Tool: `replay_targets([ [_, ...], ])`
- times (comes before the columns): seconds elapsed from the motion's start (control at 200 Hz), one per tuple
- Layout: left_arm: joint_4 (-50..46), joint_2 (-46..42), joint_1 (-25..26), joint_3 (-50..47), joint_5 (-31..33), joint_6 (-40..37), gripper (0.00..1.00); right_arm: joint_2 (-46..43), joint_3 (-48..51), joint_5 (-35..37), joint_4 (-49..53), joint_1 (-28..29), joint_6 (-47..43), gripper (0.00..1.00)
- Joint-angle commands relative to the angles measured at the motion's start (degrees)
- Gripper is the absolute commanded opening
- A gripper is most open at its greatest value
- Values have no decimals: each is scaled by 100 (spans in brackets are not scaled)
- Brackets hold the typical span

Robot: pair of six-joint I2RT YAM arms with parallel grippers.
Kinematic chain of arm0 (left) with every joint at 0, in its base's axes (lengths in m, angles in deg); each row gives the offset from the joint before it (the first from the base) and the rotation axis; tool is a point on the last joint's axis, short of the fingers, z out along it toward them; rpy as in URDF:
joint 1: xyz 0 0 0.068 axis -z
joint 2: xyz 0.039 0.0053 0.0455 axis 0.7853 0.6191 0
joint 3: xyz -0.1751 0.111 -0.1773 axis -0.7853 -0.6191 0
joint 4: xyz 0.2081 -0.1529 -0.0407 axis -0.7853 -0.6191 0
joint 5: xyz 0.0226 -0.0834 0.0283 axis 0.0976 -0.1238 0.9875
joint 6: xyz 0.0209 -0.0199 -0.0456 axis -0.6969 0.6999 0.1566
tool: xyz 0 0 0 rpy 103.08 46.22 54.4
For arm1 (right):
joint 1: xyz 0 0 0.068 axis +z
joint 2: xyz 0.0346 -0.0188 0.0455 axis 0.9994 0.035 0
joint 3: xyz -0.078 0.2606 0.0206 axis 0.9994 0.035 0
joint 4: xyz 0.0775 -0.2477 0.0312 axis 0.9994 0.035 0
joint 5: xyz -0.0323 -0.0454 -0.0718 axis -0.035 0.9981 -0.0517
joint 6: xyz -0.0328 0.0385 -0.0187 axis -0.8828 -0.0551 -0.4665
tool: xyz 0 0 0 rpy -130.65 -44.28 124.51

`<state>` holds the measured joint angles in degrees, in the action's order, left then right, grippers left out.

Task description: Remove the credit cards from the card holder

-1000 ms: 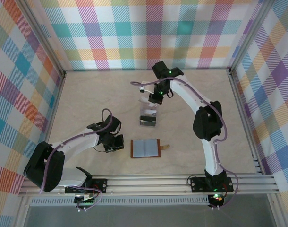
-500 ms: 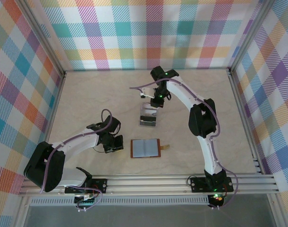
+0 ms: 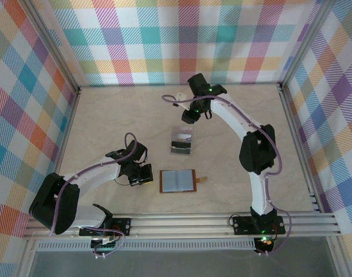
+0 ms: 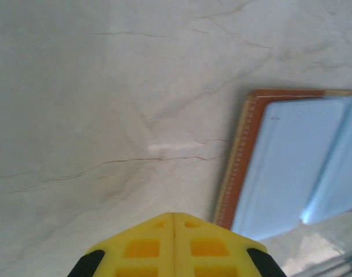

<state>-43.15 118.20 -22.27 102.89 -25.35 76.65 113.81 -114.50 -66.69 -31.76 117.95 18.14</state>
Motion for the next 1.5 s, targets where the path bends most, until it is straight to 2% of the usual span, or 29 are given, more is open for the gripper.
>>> replay_targets([
  [0.0, 471, -37, -47, -14, -607, -79, 3, -677, 549, -364, -659, 38, 1718, 38],
  [0.08, 711, 33, 12, -4, -751, 11, 2, -1060, 1176, -569, -951, 155, 2601, 37],
  [0.195, 884, 264, 119, -21, -822, 68, 1, -1471, 1871, -836, -1059, 320, 4179, 28],
  [0.295, 1045, 494, 157, -73, -979, 62, 1, -1720, 2515, -1519, -1247, 424, 5395, 21],
  [0.455, 1094, 760, 227, -130, -1063, -45, 1, -2027, 3612, -1929, -1731, 818, 6674, 17],
  [0.585, 1074, 963, 251, -188, -1043, -107, 1, -1943, 4265, -2324, -2240, 1153, 7445, 18],
  [0.93, 759, 1325, 252, -140, -848, -347, 0, -1122, 4493, -2197, -2650, 2060, 8180, 18],
  [1.19, 670, 1277, 252, -190, -774, -357, 0, -770, 4547, -1581, -2039, 2111, 8036, 18],
  [1.34, 584, 1187, 255, -146, -713, -362, 0, -755, 4442, -981, -1435, 2111, 7842, 18],
  [1.495, 409, 970, 254, 30, -500, -382, 1, -1129, 4455, -1402, -1906, 2115, 7716, 21],
])
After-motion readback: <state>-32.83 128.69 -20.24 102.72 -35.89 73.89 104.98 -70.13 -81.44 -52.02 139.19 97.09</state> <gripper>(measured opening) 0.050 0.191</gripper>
